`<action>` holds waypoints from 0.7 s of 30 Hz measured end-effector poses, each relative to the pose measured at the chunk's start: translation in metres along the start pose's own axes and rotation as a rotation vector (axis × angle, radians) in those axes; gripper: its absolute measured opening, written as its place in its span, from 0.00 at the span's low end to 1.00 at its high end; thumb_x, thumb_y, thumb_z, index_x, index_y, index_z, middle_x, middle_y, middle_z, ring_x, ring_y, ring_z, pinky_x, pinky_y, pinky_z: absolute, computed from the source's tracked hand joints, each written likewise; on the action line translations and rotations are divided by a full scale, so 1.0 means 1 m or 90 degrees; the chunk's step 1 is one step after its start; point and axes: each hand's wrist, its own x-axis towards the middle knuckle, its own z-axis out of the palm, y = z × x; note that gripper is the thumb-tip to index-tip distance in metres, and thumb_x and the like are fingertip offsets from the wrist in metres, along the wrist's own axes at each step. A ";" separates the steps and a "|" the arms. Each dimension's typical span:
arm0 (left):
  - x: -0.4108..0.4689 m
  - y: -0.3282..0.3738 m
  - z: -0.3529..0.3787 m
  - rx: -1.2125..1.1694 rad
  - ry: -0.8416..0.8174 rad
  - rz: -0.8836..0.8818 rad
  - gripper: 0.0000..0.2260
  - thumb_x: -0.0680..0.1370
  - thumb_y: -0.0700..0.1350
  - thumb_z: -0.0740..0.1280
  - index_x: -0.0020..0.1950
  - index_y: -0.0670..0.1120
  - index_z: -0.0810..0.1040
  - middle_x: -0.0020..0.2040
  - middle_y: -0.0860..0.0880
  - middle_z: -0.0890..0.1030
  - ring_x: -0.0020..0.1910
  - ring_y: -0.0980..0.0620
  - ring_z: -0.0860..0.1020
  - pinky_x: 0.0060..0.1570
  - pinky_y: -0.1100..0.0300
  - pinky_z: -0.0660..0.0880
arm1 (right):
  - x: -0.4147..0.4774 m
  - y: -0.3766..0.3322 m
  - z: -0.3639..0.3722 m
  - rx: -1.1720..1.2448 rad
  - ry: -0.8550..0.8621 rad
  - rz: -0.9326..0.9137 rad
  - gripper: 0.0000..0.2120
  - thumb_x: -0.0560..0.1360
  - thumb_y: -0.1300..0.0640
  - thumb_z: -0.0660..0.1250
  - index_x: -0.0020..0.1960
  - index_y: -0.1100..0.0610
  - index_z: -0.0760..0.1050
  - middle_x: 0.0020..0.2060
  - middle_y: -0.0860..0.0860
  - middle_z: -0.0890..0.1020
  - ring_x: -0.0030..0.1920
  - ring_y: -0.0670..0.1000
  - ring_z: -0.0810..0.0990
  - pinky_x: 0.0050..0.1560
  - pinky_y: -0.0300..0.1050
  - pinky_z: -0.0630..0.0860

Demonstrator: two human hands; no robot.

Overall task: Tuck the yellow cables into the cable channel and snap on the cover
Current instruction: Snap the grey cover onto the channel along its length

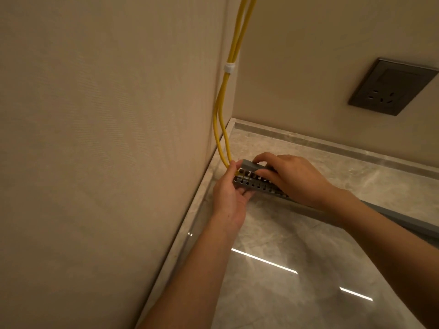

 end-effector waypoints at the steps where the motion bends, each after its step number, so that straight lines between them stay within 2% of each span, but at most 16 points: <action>1: 0.000 0.000 0.000 0.005 -0.001 0.001 0.12 0.78 0.50 0.62 0.56 0.45 0.78 0.54 0.42 0.81 0.50 0.48 0.82 0.43 0.57 0.79 | 0.001 0.000 0.000 0.003 -0.009 -0.003 0.17 0.79 0.46 0.55 0.62 0.53 0.69 0.45 0.53 0.82 0.42 0.55 0.79 0.40 0.46 0.71; 11: 0.002 -0.003 -0.002 0.048 -0.006 0.012 0.12 0.80 0.50 0.60 0.54 0.45 0.79 0.57 0.40 0.79 0.55 0.46 0.80 0.44 0.58 0.80 | 0.001 0.003 0.003 -0.007 -0.038 -0.048 0.17 0.79 0.47 0.55 0.63 0.53 0.68 0.45 0.53 0.83 0.40 0.54 0.80 0.37 0.45 0.70; 17: 0.001 0.004 -0.001 0.073 -0.008 -0.019 0.14 0.80 0.48 0.58 0.57 0.41 0.78 0.54 0.40 0.81 0.51 0.47 0.81 0.47 0.56 0.79 | -0.003 0.003 0.001 -0.005 -0.021 -0.082 0.18 0.78 0.48 0.58 0.64 0.54 0.70 0.44 0.54 0.83 0.39 0.55 0.79 0.37 0.46 0.71; 21: 0.000 0.008 -0.002 0.105 -0.013 -0.025 0.15 0.81 0.49 0.58 0.53 0.40 0.79 0.49 0.40 0.82 0.48 0.47 0.82 0.45 0.55 0.80 | -0.007 0.001 -0.006 0.004 -0.024 -0.099 0.19 0.77 0.47 0.60 0.65 0.53 0.70 0.43 0.52 0.83 0.39 0.53 0.79 0.37 0.47 0.73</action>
